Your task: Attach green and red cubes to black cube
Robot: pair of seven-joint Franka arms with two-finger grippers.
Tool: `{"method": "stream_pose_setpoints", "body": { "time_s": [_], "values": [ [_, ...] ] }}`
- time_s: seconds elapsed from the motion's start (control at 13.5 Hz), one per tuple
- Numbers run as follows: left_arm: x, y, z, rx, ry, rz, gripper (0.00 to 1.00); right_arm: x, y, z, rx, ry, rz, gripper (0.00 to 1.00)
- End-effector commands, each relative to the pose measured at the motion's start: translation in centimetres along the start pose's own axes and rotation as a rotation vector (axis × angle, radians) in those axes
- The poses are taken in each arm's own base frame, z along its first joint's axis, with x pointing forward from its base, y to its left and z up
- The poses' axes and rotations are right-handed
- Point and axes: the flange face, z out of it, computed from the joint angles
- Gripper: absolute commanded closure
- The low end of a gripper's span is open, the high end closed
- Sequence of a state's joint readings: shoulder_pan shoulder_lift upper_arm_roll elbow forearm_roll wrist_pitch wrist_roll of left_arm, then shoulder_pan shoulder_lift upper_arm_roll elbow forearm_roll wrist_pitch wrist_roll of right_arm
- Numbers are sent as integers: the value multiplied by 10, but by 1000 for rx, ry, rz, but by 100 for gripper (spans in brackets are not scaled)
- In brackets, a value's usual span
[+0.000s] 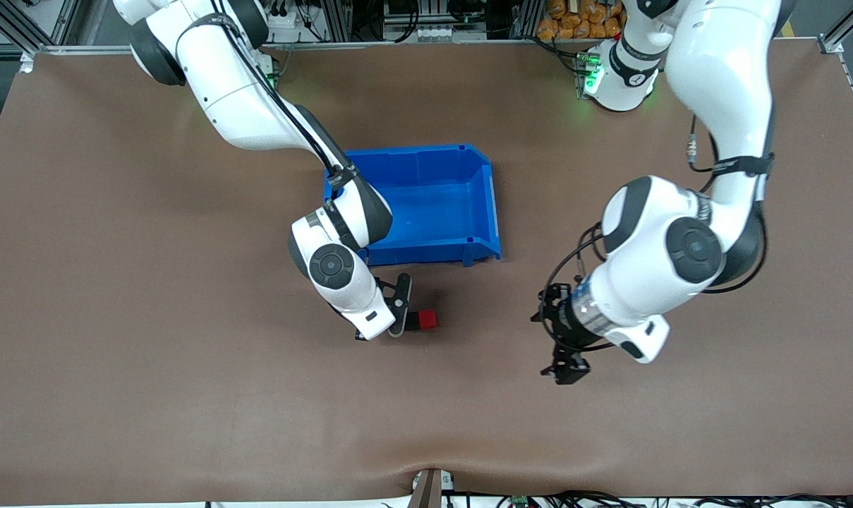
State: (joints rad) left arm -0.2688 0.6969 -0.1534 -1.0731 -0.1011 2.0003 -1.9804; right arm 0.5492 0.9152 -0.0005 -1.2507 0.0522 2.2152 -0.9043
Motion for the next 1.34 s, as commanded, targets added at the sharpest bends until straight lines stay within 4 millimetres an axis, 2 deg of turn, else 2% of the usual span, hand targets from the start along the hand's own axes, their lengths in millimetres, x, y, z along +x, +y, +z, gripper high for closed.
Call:
{"method": "stream_pose_setpoints", "body": {
  "time_s": [0.0, 0.07, 0.3, 0.52, 0.74, 0.96, 1.19, 1.26],
  "values": [
    [15, -2, -35, 13, 13, 10, 0, 11, 1, 6, -16, -6, -17, 100],
    [23, -1, -51, 11, 17, 51, 0, 15, -1, 5, -19, -3, -25, 100],
    [62, -1, -104, 48, 41, 206, 0, 19, -2, 9, -19, -3, -28, 100],
    [91, 0, -142, 44, 45, 308, 0, 21, -3, 14, -20, -2, -31, 100],
    [113, 1, -166, 35, 52, 308, 0, 25, -4, 20, -23, -1, -38, 100],
    [137, 3, -191, 11, 60, 338, 0, 27, -1, 17, -36, 10, -39, 100],
    [156, 4, -203, 13, 63, 380, 0, 29, 1, 22, -44, 16, -40, 100],
    [156, 4, -207, 7, 64, 387, 0, 29, 2, 21, -47, 17, -40, 100]
  ]
}}
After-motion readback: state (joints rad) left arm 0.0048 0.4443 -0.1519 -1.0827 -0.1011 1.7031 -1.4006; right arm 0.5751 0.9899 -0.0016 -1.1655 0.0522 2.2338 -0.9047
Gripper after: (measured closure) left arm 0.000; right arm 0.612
